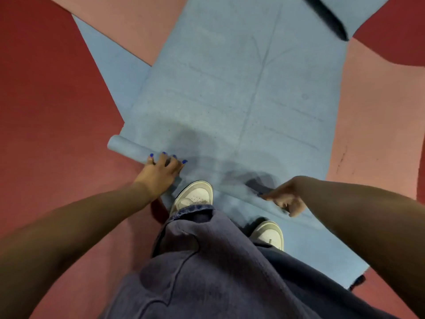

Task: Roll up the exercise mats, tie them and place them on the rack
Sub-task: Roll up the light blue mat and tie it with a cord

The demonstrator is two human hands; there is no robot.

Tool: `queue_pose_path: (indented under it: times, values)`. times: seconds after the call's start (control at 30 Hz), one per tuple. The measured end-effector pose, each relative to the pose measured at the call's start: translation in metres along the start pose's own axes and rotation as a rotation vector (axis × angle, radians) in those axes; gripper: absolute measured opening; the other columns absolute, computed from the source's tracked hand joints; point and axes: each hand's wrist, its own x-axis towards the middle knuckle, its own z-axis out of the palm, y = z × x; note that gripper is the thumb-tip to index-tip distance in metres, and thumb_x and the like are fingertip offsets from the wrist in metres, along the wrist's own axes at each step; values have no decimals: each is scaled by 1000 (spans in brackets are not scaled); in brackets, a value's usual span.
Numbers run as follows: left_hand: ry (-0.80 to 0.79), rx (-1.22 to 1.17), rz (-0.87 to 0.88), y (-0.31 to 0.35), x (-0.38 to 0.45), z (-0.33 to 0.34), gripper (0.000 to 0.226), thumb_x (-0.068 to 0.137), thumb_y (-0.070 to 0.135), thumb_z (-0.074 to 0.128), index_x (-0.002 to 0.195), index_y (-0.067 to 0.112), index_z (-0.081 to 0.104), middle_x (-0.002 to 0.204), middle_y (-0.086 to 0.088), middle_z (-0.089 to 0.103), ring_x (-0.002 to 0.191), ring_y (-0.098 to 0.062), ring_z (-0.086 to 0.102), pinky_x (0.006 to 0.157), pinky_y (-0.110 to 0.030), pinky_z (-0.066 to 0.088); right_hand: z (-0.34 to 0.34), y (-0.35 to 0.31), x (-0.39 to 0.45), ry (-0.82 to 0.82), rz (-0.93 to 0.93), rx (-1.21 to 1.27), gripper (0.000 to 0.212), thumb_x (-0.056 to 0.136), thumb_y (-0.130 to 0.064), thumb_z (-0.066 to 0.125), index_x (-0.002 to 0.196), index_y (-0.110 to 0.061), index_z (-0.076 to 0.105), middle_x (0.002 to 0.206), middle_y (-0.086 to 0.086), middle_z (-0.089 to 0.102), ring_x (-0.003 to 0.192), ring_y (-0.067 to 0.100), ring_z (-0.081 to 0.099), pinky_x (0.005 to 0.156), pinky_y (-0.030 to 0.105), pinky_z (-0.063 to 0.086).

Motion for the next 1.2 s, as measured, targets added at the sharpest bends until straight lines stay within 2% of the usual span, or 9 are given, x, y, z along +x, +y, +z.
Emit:
queue_pose_path:
  times: [0.13,0.27,0.5,0.6,0.73,0.87,1.0,1.1,1.2]
  values:
    - [-89,-8,-1,2,-4,-2,56,86,16,32,138,16,51,126,-10,57,111,-42,53,83,-56,50,-2,21,-16,-65,-123,225,40,88,-47,55,118,-22,48,107,-3,46,93,13,49,82,24,42]
    - [-100,-8,-36,5,-5,-3,50,83,11,32,119,7,66,106,-18,66,93,-47,63,69,-59,53,28,26,-13,-53,-138,104,68,99,-33,48,152,-24,6,158,-1,5,147,20,4,118,37,13]
    - [-125,-207,-222,22,-5,-16,54,88,34,34,118,2,65,112,-22,63,103,-56,55,82,-78,35,64,13,35,516,-139,-333,49,95,-47,30,138,-27,41,146,4,33,133,30,28,107,37,28]
    - [-87,-234,-311,30,4,-20,39,84,36,63,102,3,72,96,-18,65,94,-53,58,77,-80,34,83,19,58,781,-135,-341,44,97,-46,31,123,-25,59,128,14,48,118,35,40,97,40,35]
    - [-38,-274,-359,27,13,-24,32,66,31,85,80,5,74,80,-15,65,76,-46,61,67,-73,45,96,31,55,921,-276,-331,54,90,-31,25,80,-14,75,72,21,63,72,38,56,62,41,44]
    - [9,-304,-323,20,15,-25,44,84,42,44,80,11,75,79,-11,66,73,-40,61,62,-59,53,100,41,70,902,-313,-299,105,89,-52,-26,109,-13,69,98,20,58,89,37,50,70,40,35]
    - [76,-179,-153,19,21,-20,57,86,51,37,78,6,72,83,-14,66,74,-38,62,67,-54,52,98,13,53,1193,-298,-59,51,90,-45,55,74,3,62,75,22,51,69,40,55,53,47,49]
    - [114,-105,-77,18,20,-12,59,87,50,39,80,-2,67,85,-19,64,75,-40,61,64,-57,51,105,1,52,1347,-264,-43,35,88,-34,45,80,-1,55,76,21,52,73,40,56,59,55,48]
    - [111,-97,-101,19,19,-9,55,85,46,42,82,-2,68,86,-18,65,77,-39,62,65,-60,52,108,8,55,1395,-280,-46,37,93,-40,43,84,-6,53,78,16,55,76,39,57,60,46,47]
